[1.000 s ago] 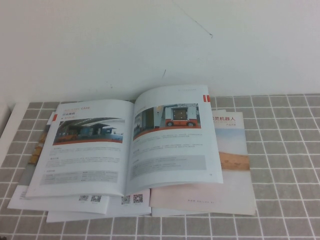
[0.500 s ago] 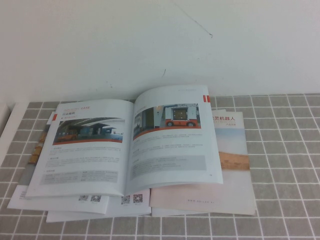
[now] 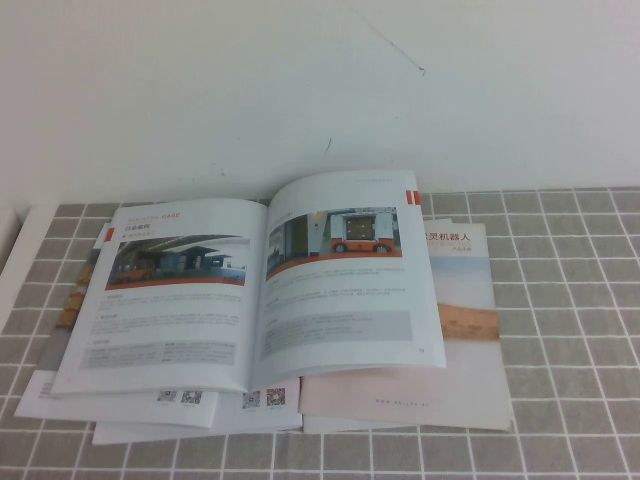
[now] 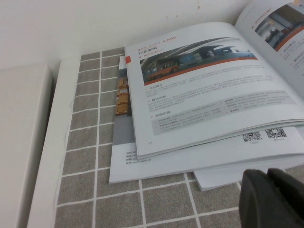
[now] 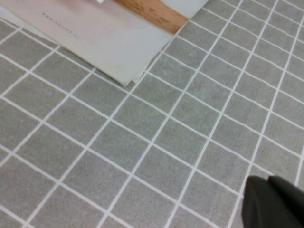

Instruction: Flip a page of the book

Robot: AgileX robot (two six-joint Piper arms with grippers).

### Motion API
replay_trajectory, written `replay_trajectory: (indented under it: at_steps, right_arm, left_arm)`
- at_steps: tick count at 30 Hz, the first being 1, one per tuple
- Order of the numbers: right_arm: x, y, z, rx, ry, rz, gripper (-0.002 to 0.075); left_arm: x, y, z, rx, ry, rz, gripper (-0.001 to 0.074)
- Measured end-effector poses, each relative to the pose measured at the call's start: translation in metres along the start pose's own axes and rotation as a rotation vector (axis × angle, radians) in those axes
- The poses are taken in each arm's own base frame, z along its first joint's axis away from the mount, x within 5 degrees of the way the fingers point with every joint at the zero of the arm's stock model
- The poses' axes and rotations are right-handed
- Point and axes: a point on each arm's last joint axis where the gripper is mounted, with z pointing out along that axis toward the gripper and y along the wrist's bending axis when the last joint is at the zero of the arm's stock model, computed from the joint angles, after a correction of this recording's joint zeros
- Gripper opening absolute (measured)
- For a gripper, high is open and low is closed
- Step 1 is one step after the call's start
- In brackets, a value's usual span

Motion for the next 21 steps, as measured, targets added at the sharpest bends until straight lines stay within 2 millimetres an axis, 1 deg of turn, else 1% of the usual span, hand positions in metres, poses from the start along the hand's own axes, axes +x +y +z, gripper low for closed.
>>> replay_trajectory:
  at_steps: [6, 11, 14, 17, 19, 21]
  right_arm:
    - [0.0, -0.001, -0.003, 0.021, -0.027, -0.017, -0.0002]
    - [0.006, -0.007, -0.011, 0.133, -0.115, -0.04, -0.0002]
    - [0.015, -0.007, -0.011, 0.211, -0.211, 0.015, -0.0002]
    - [0.028, -0.004, -0.001, 0.259, -0.3, 0.091, -0.0002]
    - [0.033, -0.004, 0.005, 0.272, -0.319, 0.156, -0.0002]
    - [0.037, -0.004, 0.007, 0.278, -0.298, 0.235, -0.0002]
  left_arm:
    - [0.0, 0.0, 0.0, 0.001, 0.002, 0.0, -0.0004]
    - [0.0, 0.0, 0.0, 0.001, 0.002, 0.0, -0.0004]
    - [0.0, 0.0, 0.0, 0.001, 0.001, -0.002, -0.0004]
    - [0.0, 0.0, 0.0, 0.001, 0.001, -0.002, -0.0004]
    - [0.0, 0.0, 0.0, 0.001, 0.001, -0.002, -0.0004]
    - [0.0, 0.0, 0.0, 0.002, 0.001, -0.004, -0.0004]
